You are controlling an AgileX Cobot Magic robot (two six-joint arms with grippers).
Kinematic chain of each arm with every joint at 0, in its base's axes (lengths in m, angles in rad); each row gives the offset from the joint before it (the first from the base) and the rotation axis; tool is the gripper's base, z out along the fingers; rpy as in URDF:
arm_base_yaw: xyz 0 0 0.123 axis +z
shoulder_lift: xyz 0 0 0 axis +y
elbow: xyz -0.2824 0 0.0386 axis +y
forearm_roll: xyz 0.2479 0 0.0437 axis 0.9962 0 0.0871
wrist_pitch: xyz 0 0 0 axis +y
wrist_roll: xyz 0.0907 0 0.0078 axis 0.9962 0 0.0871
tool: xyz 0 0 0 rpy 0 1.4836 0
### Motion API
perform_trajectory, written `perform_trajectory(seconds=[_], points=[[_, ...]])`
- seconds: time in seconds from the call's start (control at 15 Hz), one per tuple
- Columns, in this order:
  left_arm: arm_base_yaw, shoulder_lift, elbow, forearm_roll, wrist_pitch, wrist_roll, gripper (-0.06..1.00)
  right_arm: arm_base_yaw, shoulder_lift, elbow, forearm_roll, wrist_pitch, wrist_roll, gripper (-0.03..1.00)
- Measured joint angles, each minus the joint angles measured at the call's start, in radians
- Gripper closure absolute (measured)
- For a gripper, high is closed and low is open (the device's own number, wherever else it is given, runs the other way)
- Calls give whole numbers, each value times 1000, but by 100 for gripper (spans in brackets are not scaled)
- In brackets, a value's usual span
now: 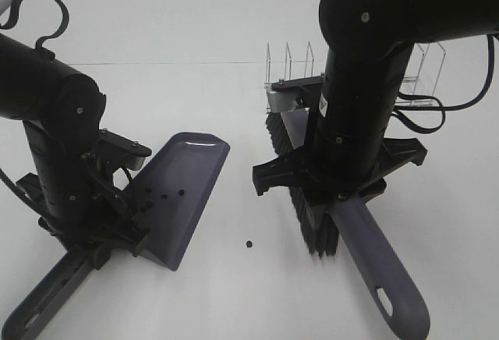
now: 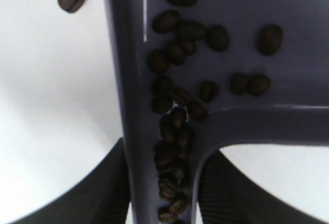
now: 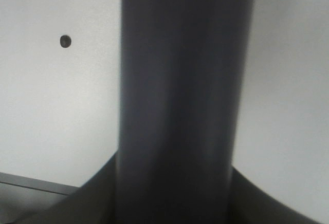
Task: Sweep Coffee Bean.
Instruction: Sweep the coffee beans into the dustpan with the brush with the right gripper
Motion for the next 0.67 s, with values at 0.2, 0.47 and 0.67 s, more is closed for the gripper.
perform_trajectory(seconds=[0.2,0.47,0.67], points=[[0,-3,5,0,-10,7,63,0,89,0,0,-13,1,68],[0,-3,5,-1,-22,26,63,2,155,-3,158,-124,-33,68],[0,-3,5,-1,-29,34,63,42,191,-3,358,-166,-136,68]])
